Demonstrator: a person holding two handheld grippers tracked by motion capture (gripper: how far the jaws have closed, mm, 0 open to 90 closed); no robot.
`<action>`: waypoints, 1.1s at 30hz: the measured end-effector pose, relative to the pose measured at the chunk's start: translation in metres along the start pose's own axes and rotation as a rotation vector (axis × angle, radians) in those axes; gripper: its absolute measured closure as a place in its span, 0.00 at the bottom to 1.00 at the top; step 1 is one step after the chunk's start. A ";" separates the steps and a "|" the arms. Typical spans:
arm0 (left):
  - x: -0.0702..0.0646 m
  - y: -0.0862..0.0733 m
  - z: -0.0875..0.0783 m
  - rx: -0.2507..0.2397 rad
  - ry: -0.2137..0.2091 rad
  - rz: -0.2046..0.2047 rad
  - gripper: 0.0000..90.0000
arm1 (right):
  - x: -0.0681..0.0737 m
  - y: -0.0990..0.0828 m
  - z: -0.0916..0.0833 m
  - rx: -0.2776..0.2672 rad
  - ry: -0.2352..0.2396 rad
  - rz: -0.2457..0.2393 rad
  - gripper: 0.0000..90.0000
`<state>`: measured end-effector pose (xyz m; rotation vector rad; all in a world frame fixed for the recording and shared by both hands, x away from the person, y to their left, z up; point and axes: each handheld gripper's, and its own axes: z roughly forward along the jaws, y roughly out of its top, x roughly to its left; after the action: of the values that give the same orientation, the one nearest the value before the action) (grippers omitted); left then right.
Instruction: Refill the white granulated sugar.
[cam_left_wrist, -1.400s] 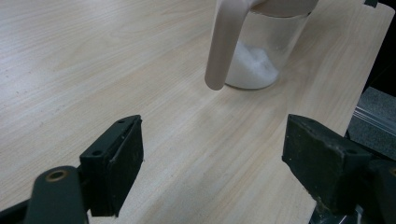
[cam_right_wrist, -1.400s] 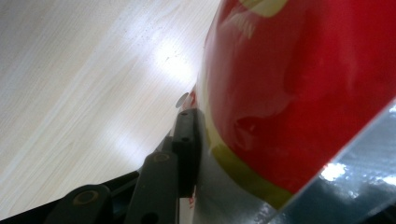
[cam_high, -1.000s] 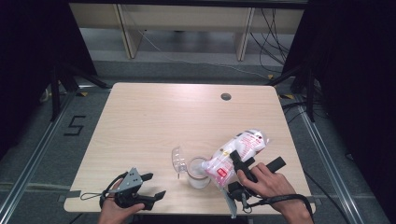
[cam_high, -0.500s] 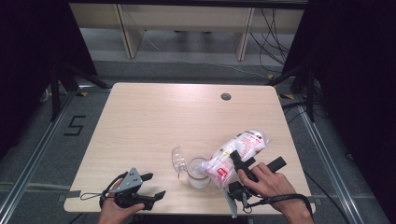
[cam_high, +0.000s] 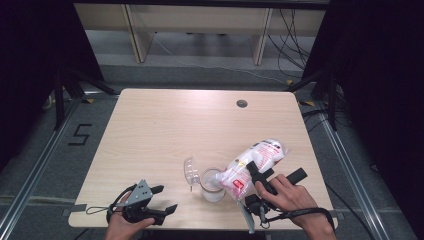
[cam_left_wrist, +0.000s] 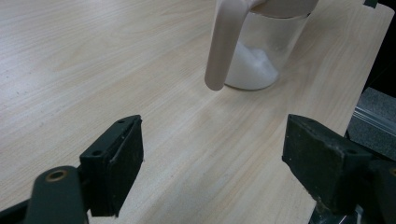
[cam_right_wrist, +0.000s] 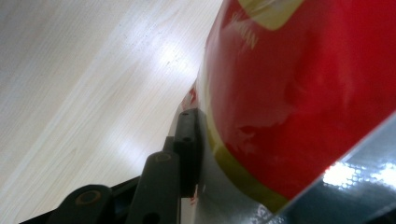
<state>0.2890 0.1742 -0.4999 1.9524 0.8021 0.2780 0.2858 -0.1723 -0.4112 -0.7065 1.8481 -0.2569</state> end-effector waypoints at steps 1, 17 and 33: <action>0.000 0.000 0.000 0.000 0.000 0.000 0.22 | 0.000 0.000 0.000 -0.002 -0.002 -0.002 0.79; 0.000 0.000 0.000 0.000 0.000 0.005 0.22 | -0.002 -0.002 -0.001 -0.006 -0.005 -0.007 0.80; 0.001 0.000 0.001 0.001 0.000 0.003 0.22 | -0.004 0.003 0.001 0.011 -0.029 -0.060 0.80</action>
<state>0.2904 0.1741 -0.5009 1.9549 0.7995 0.2793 0.2870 -0.1677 -0.4104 -0.7554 1.7990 -0.2942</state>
